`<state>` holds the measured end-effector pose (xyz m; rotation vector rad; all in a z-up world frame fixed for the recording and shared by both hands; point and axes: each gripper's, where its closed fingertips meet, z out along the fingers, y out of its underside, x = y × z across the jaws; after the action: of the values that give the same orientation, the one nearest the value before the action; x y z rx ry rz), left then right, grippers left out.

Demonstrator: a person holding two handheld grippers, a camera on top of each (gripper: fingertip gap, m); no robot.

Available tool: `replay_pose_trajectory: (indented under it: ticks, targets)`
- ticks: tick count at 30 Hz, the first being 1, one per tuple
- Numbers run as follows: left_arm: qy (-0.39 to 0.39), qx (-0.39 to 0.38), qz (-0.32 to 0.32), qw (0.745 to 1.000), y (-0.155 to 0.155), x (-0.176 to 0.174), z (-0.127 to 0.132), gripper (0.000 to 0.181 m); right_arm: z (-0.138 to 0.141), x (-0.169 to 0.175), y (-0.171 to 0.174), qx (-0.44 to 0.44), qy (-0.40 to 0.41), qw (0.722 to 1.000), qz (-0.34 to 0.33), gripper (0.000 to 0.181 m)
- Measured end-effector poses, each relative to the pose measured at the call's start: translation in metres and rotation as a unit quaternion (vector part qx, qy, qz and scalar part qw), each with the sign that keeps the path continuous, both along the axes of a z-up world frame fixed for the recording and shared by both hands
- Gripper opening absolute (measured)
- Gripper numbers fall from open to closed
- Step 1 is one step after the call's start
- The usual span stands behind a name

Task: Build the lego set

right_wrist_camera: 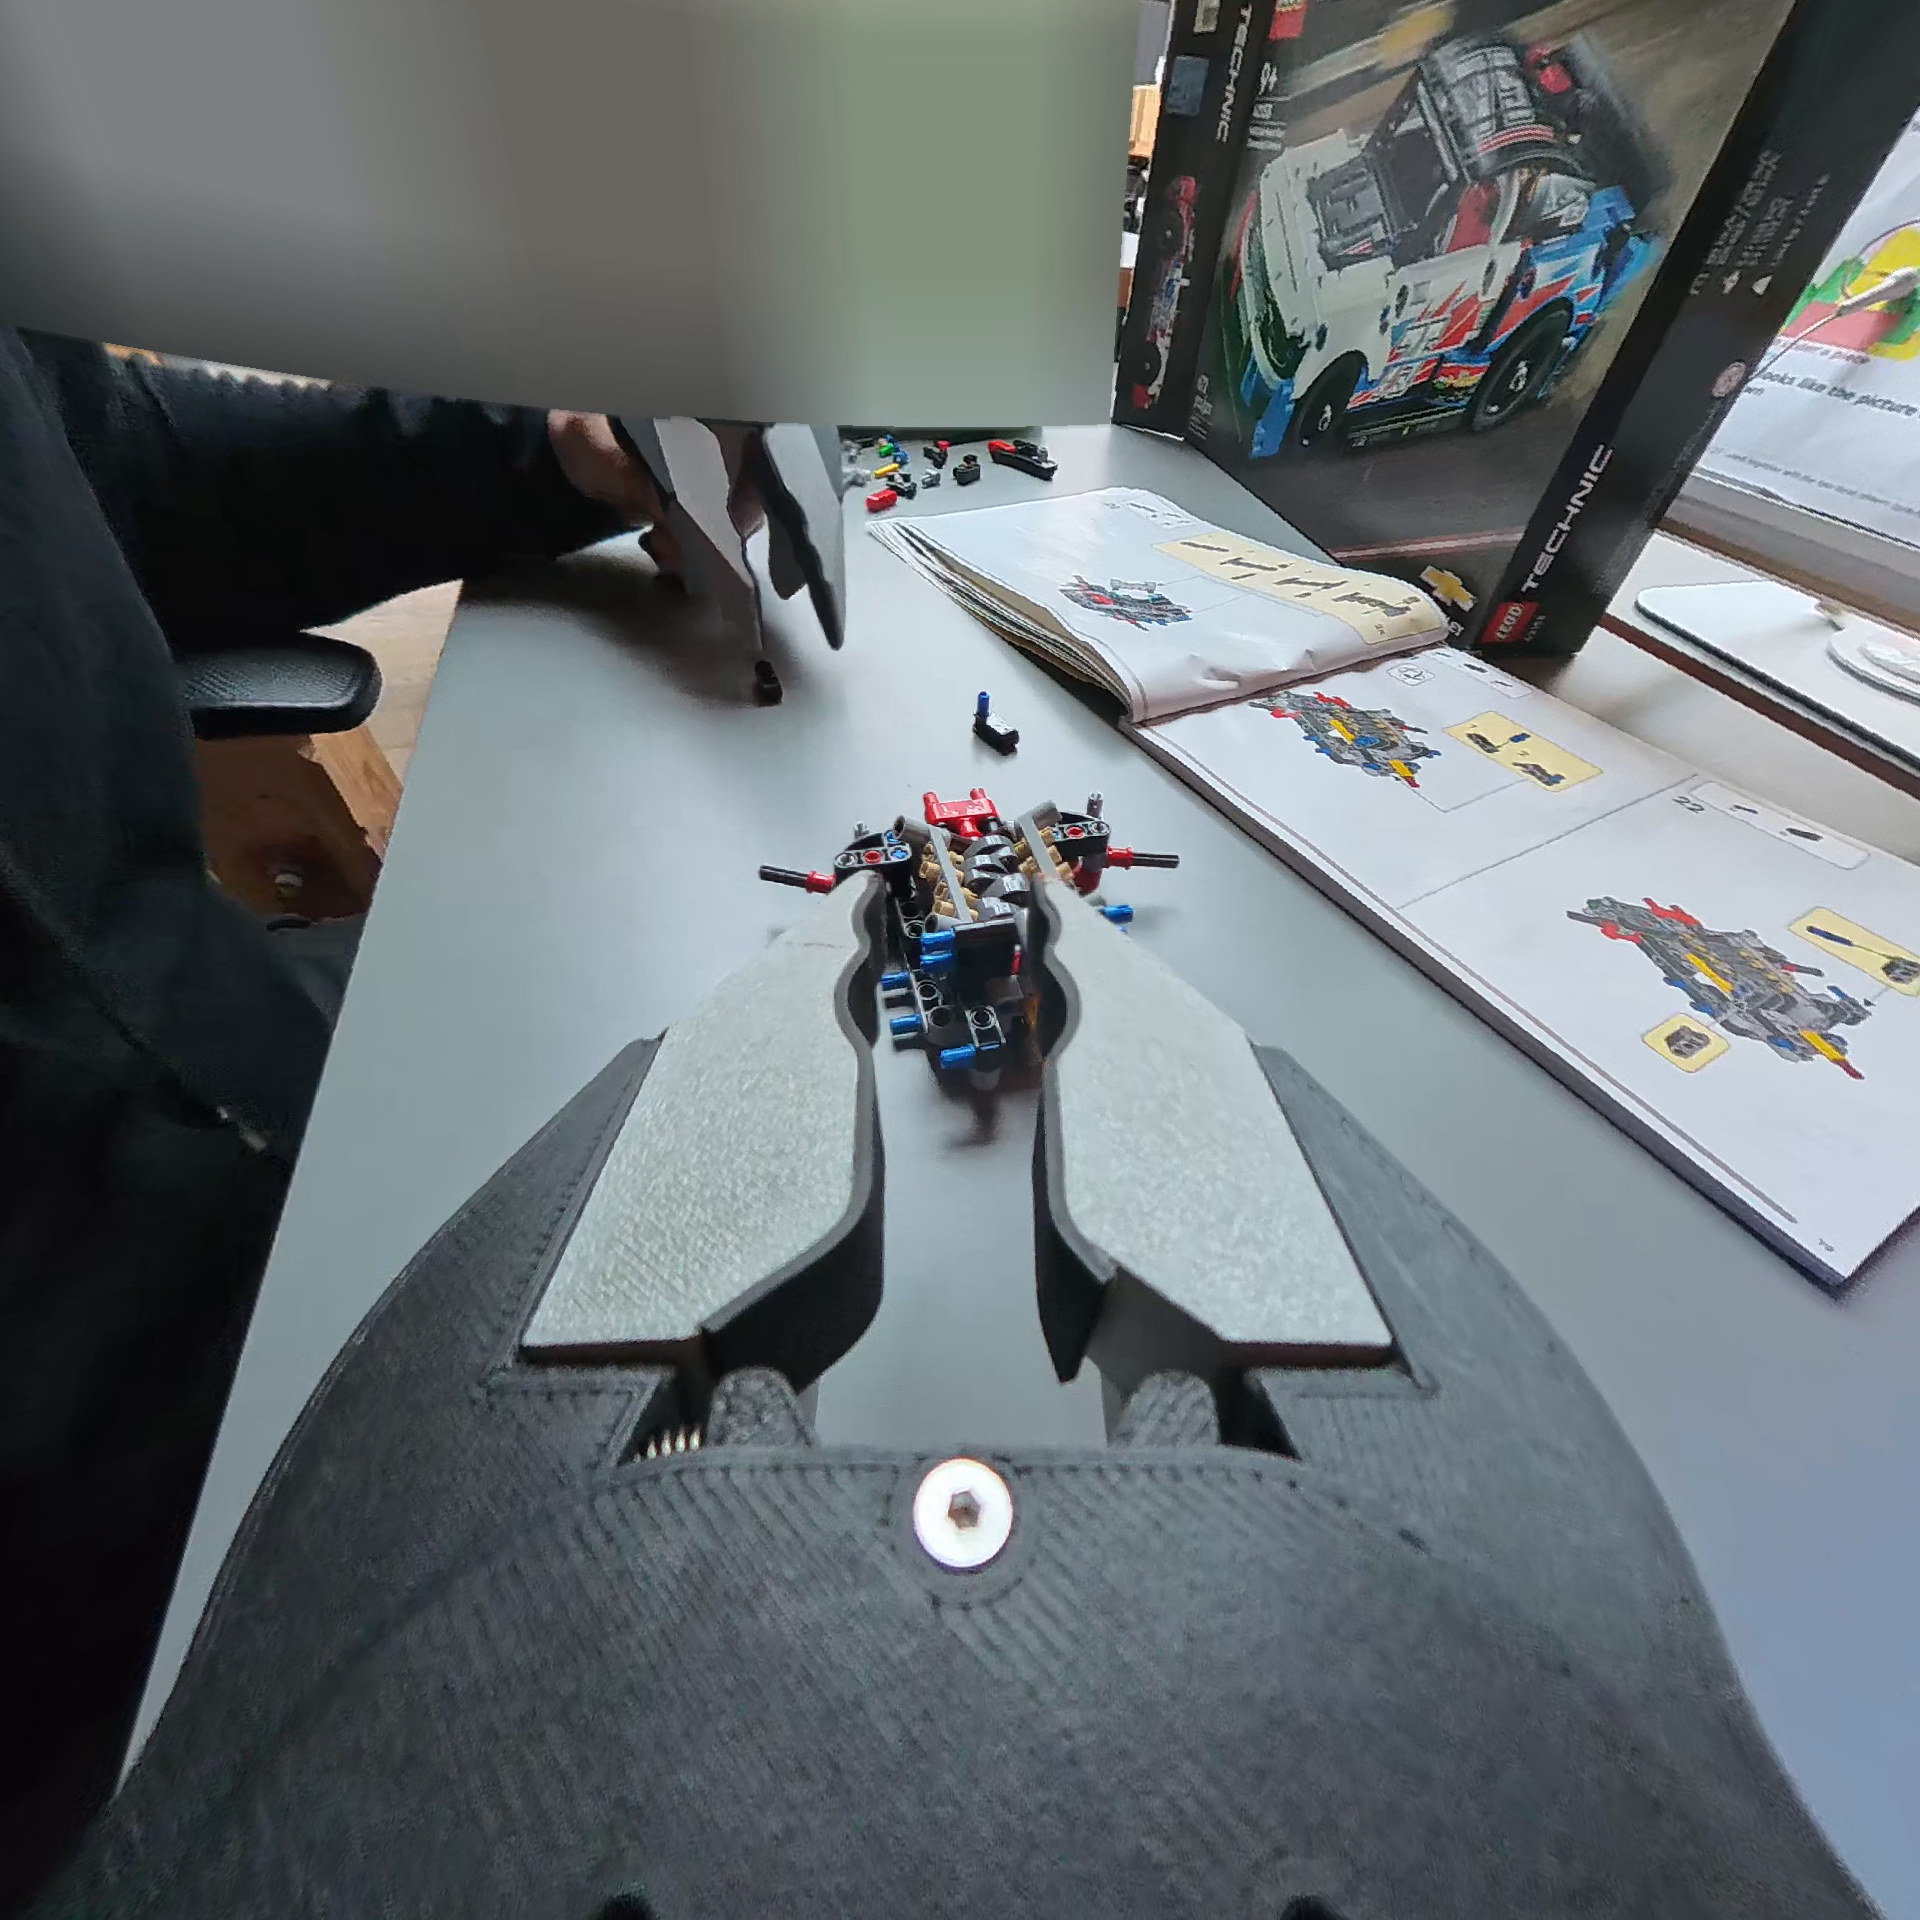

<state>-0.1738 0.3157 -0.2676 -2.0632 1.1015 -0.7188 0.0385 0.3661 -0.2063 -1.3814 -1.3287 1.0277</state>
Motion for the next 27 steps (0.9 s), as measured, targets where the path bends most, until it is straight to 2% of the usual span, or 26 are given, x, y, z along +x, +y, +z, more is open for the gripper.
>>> replay_pose_trajectory:
  ticks: [7,24,27]
  targets:
    - [0.055,0.005,-0.012,0.998,-0.016,0.006,-0.013,0.027,-0.003,-0.003,-0.004,0.019,-0.013,1.0,0.0,0.023]
    - [0.073,0.018,-0.006,0.997,-0.022,0.005,-0.013,0.027,-0.004,-0.003,-0.004,0.015,-0.016,1.0,0.003,0.023]
    - [0.075,0.02,0.001,0.997,-0.019,0.003,-0.014,0.02,-0.003,-0.003,-0.003,0.014,-0.014,1.0,0.001,0.023]
